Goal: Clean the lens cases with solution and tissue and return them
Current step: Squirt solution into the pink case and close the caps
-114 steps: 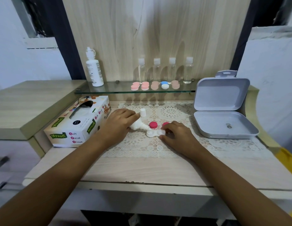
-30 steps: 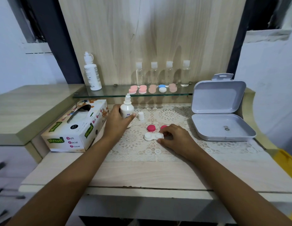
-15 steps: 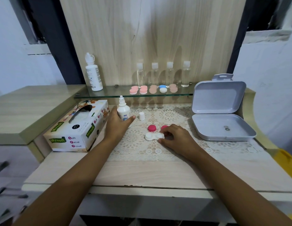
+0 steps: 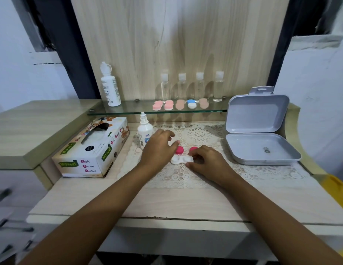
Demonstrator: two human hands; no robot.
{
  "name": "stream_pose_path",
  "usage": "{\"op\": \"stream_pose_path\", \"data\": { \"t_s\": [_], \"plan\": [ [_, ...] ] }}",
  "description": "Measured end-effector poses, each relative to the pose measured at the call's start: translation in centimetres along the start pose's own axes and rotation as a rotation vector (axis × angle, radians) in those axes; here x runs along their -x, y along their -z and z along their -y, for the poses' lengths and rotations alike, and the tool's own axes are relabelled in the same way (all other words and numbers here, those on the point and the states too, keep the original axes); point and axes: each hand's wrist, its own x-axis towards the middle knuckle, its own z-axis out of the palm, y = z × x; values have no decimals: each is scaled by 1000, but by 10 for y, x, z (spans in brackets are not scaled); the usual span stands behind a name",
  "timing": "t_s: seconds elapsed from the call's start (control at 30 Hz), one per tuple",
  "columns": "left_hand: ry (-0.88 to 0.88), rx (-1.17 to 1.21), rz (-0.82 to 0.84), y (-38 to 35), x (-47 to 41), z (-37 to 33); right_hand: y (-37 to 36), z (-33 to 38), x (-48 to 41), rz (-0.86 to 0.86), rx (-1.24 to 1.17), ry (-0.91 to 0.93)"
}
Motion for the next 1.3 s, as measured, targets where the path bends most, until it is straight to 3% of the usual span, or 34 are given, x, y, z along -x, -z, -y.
{"op": "stream_pose_path", "data": {
  "t_s": [0.17, 0.3, 0.7, 1.03, 1.3],
  "plan": [
    [209, -7, 303, -10, -20, -4, 0, 0, 0, 6, -22, -20],
    [281, -21, 406, -14, -30, -4, 1, 1, 1, 12, -21, -18],
    [135, 146, 383, 7, -17, -1, 0, 0, 0, 18, -11, -17],
    [-7, 17, 444, 11, 5, 4, -1, -1, -1, 22, -16, -25],
    [-81, 56, 439, 12, 10, 8, -1, 0, 0, 8, -32, -18]
  ]
}}
